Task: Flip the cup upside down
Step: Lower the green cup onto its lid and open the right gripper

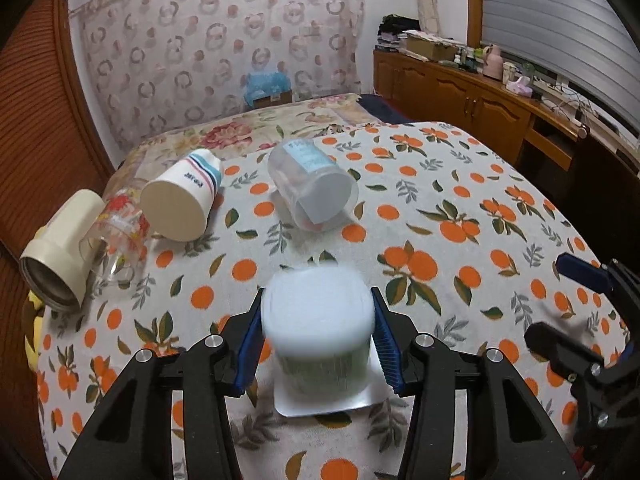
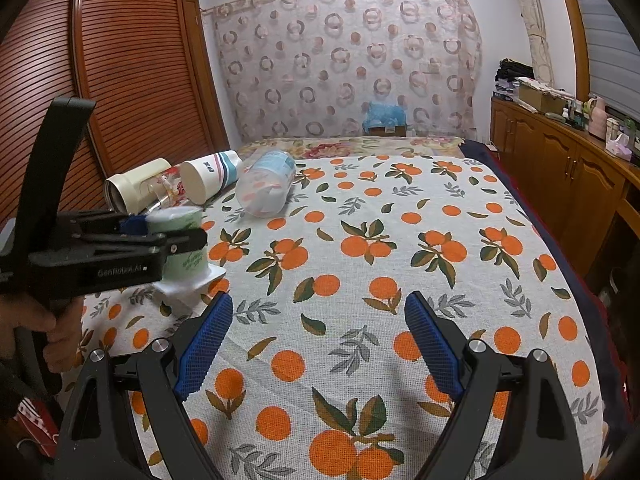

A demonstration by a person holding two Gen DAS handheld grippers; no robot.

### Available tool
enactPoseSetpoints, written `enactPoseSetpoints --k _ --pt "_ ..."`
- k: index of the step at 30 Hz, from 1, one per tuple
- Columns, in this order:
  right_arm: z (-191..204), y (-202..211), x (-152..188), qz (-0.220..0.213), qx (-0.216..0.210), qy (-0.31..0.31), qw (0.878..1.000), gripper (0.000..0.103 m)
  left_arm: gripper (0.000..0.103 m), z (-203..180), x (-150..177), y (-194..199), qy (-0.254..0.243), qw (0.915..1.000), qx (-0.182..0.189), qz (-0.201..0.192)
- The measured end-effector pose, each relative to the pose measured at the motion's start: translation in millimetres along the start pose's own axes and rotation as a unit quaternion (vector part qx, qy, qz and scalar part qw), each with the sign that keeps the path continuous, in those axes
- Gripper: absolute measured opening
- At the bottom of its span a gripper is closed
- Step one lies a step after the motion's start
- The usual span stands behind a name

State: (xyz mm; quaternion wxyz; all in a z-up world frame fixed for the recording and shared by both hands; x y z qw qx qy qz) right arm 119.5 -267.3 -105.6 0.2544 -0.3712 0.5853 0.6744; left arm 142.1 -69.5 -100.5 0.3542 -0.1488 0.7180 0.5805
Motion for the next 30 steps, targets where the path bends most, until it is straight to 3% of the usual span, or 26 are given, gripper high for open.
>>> enactPoseSetpoints --k 14,16,23,25,30 --pt "0 0 0 0.000 0.000 0.000 1.000 0.090 0.048 4 7 3 0.019 0.9998 0.007 -0.006" --pt "0 0 0 0.000 0.000 0.000 1.000 0.090 0.060 4 8 6 0.024 0.9996 0.008 -0.012" --pt "-1 0 0 0.002 0.000 -0.001 1.000 0.089 0.077 4 13 26 0.034 0.9987 0.011 -0.037" --pt "-1 0 0 0.002 0.002 -0.003 1.000 0.089 0.087 5 15 32 0.035 0.9985 0.008 -0.041" --pt "-2 4 2 -0.001 0.004 -0.002 1.000 0.089 0.094 8 24 47 0.041 0.9975 0.002 -0.057"
Point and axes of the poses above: each gripper's, at about its wrist camera, not at the fingertips, and y roughly against the way its jaws point, z to its left, x to its underside, the point moved 3 cm from there along -y, roughly the way its jaws point, and after that the axes turned 11 degrees about x, right-handed, at the moved point
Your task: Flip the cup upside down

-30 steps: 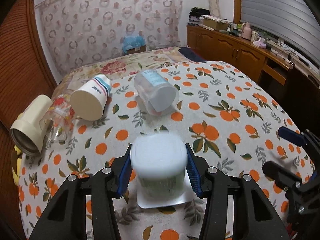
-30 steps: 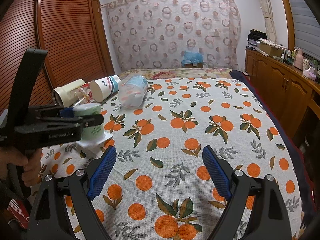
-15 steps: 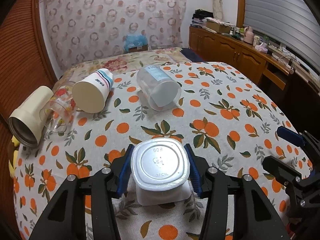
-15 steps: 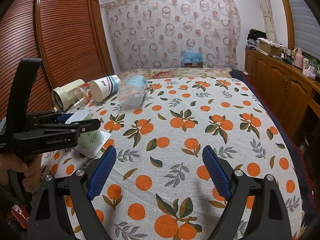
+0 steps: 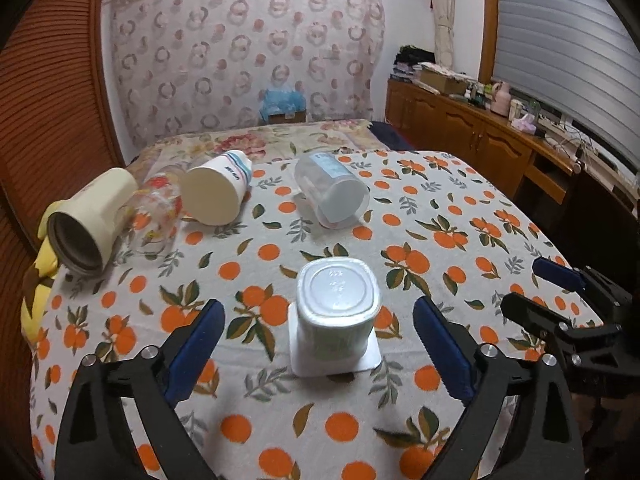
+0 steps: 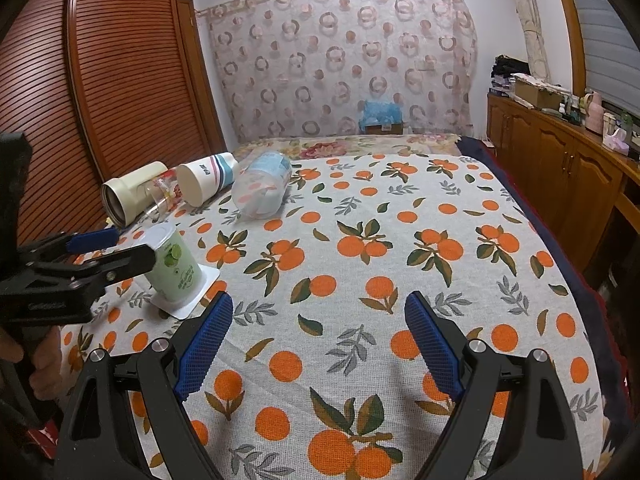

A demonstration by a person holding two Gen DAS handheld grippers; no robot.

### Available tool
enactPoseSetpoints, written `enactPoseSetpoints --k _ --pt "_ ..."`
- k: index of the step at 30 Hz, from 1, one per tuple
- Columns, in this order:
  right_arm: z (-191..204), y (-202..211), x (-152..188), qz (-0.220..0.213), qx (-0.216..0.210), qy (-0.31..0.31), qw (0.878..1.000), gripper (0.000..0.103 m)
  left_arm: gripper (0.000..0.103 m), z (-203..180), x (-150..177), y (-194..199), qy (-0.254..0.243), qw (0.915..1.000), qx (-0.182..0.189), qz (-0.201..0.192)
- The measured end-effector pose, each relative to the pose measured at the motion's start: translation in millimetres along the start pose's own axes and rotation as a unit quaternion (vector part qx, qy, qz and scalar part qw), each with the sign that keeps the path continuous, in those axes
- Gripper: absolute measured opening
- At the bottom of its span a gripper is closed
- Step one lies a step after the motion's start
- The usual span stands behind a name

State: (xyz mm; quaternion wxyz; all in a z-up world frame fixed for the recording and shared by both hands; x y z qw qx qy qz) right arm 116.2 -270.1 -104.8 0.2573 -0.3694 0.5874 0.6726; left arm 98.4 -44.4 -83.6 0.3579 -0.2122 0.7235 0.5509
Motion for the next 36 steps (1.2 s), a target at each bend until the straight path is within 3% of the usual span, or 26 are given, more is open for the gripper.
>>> enactPoseSetpoints --k 4,9,17,23,32,36 --pt "5 2 -3 -0.005 0.005 -0.001 1.000 0.089 0.095 5 5 9 0.007 0.9999 -0.010 -0.005" --pt "20 5 -5 -0.006 0.005 0.010 1.000 0.100 0.095 11 9 17 0.016 0.9996 -0.020 -0.011" --pt "36 10 -14 -0.006 -0.003 0.007 1.000 0.100 0.095 14 17 38 0.019 0.9991 -0.022 -0.031" --pt "39 26 -25 -0.035 -0.002 -0.004 0.999 0.100 0.095 14 16 52 0.016 0.9981 -0.034 -0.048" --pt "45 71 -40 -0.119 0.012 -0.005 0.993 0.100 0.095 15 8 88 0.012 0.9929 -0.061 -0.101" --pt "47 79 -43 -0.131 0.011 -0.006 0.991 0.100 0.095 16 6 101 0.013 0.9904 -0.069 -0.119"
Point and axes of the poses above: each gripper's, at about its wrist camera, not at the fingertips, and y roughly against the way its jaws point, z to its left, x to its underside, the point moved 3 cm from there along -y, roughly the way its jaws point, and after that the axes turned 11 degrees about x, right-handed, at the moved point
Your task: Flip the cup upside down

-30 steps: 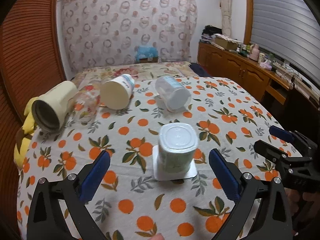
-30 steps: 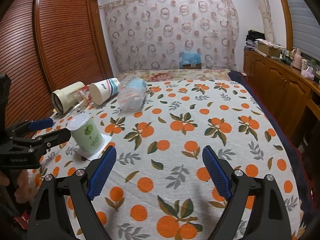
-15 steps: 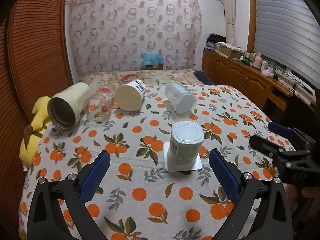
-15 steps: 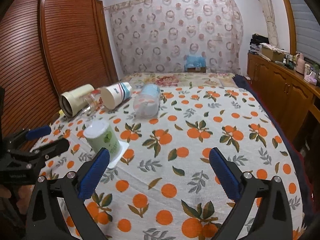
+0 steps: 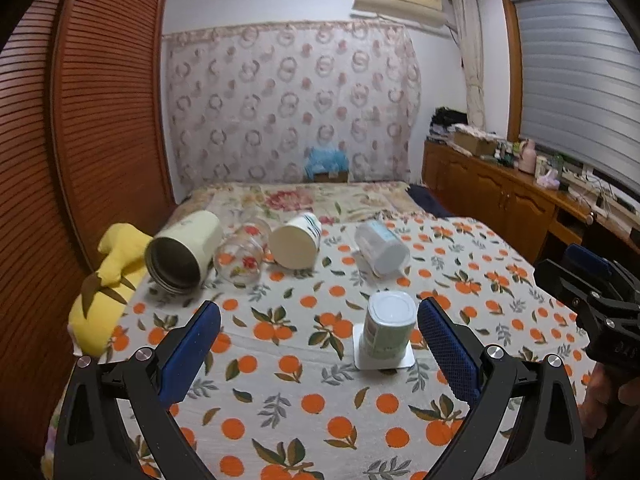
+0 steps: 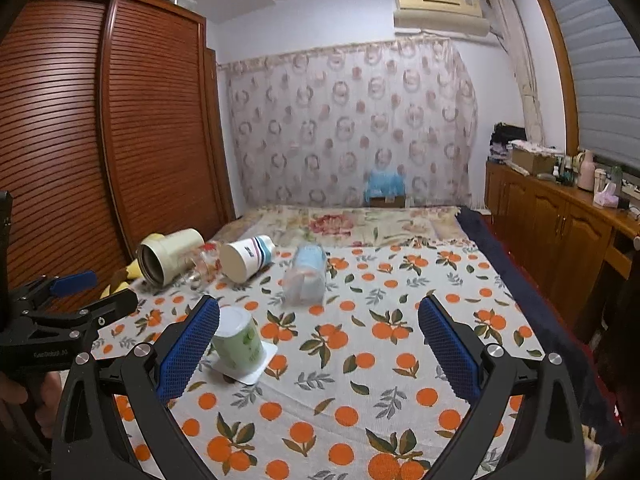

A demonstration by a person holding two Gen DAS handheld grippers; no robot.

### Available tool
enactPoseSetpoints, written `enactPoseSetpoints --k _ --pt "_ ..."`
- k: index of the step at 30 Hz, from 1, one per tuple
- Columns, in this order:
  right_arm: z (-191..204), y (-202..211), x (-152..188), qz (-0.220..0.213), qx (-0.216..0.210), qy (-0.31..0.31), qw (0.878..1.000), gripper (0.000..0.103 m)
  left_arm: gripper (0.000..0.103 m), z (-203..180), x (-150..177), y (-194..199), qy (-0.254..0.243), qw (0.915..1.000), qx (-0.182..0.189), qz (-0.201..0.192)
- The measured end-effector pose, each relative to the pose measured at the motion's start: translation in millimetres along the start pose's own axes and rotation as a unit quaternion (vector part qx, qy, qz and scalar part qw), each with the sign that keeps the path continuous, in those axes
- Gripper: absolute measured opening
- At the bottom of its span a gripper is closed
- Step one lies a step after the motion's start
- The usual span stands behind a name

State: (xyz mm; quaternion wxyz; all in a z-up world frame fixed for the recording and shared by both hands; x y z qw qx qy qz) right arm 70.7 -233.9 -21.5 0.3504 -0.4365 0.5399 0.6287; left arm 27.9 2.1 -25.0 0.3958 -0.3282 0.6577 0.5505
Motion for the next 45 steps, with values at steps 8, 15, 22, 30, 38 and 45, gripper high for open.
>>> enactPoseSetpoints --k 8,15,22,30,38,45 --pt "1.6 2.0 0.1 0.001 -0.001 -0.001 1.000 0.100 0.095 0.4 -3.7 7.0 0.001 0.9999 -0.004 -0.010" --pt "1.3 1.8 0.1 0.001 -0.001 0.000 1.000 0.100 0.095 -0.3 -3.5 7.6 0.001 0.9999 -0.005 -0.011" --pt "1.4 1.9 0.2 0.001 -0.001 0.000 1.000 0.100 0.095 -1.7 -5.0 9.7 0.001 0.9999 -0.004 -0.013" --pt "1.5 1.7 0.0 0.001 -0.001 0.000 1.000 0.100 0.095 -3.1 -5.2 10.3 0.001 0.9999 -0.004 -0.014" --pt "1.2 2.1 0.0 0.001 -0.001 -0.001 1.000 0.100 0.095 -3.4 -5.3 10.6 0.002 0.9999 -0.004 -0.015" --pt "1.4 1.9 -0.2 0.001 -0.002 0.000 1.000 0.100 0.095 -3.1 -4.6 10.5 0.001 0.9999 -0.004 -0.015"
Point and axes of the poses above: each gripper's, at about its wrist camera, not at the fingertips, and y roughly against the way its jaws point, z to its left, x to its underside, the point moved 3 cm from there along -y, roughly the way its jaws point, and after that the axes turned 11 degrees about x, right-handed, at the moved point
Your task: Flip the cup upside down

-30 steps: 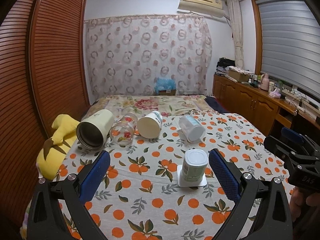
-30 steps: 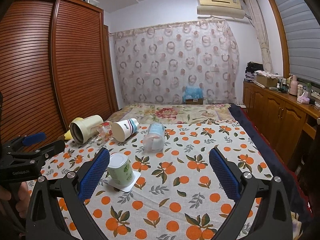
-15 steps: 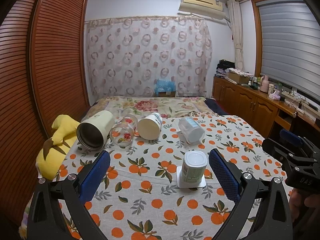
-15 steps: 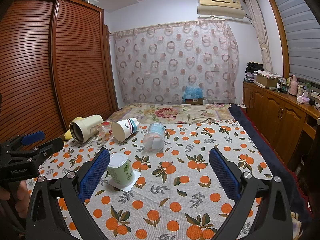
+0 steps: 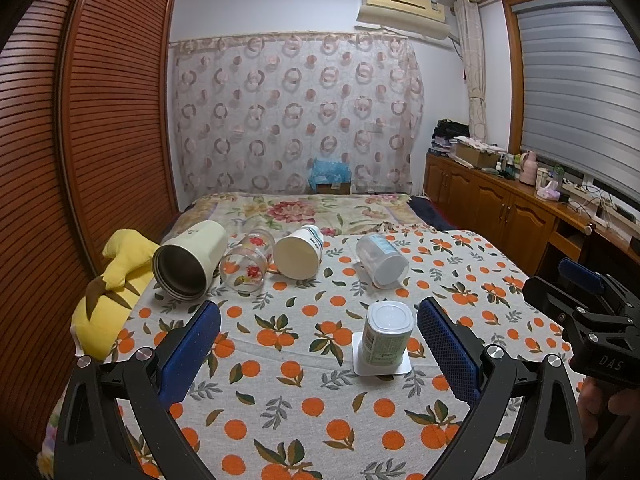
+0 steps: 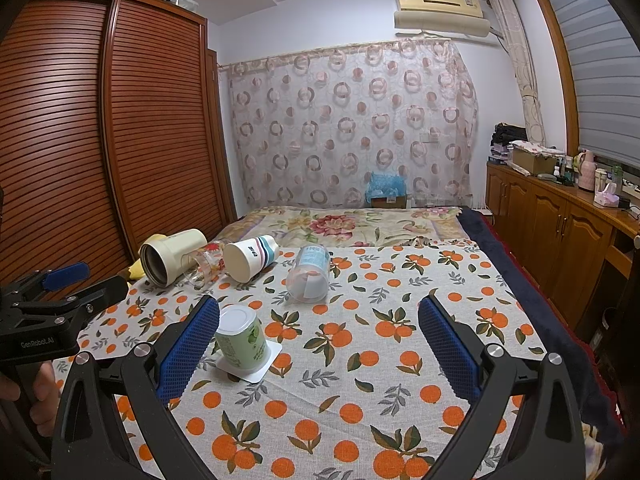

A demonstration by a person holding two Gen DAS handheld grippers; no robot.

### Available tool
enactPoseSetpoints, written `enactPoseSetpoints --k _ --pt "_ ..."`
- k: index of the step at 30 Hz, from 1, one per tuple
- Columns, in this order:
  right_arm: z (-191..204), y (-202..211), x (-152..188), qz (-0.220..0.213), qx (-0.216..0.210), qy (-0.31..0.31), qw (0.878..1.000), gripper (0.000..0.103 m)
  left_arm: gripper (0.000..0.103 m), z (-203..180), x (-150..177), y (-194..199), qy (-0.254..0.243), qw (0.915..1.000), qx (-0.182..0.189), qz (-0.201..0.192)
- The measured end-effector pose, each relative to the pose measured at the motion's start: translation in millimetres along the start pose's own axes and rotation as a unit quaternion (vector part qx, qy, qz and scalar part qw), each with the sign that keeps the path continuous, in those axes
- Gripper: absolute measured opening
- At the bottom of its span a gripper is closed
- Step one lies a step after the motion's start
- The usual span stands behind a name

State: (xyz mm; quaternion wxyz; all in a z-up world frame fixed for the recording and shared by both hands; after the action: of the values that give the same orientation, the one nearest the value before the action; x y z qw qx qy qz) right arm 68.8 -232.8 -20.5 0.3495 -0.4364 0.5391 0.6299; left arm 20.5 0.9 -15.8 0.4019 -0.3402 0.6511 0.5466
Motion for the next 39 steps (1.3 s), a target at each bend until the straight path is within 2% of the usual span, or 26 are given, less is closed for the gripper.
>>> enactPoseSetpoints --k 39 --pt "-0.2 -0.1 -0.6 0.001 0.000 -0.001 1.000 0.100 0.095 -2.8 0.5 1.2 0.000 1.0000 0.002 -0.002"
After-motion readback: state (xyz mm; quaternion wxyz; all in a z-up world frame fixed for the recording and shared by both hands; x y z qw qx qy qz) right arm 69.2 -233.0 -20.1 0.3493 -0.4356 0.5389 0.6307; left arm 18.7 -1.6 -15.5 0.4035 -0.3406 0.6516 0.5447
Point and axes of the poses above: each gripper's, at about its wrist camera, not at the fingertips, and y roughly against the way its jaws point, z to its left, x to its underside, the point moved 3 cm from there along -y, roughly the way its jaws point, and after that the axes turned 11 degrees about x, right-handed, at the moved point
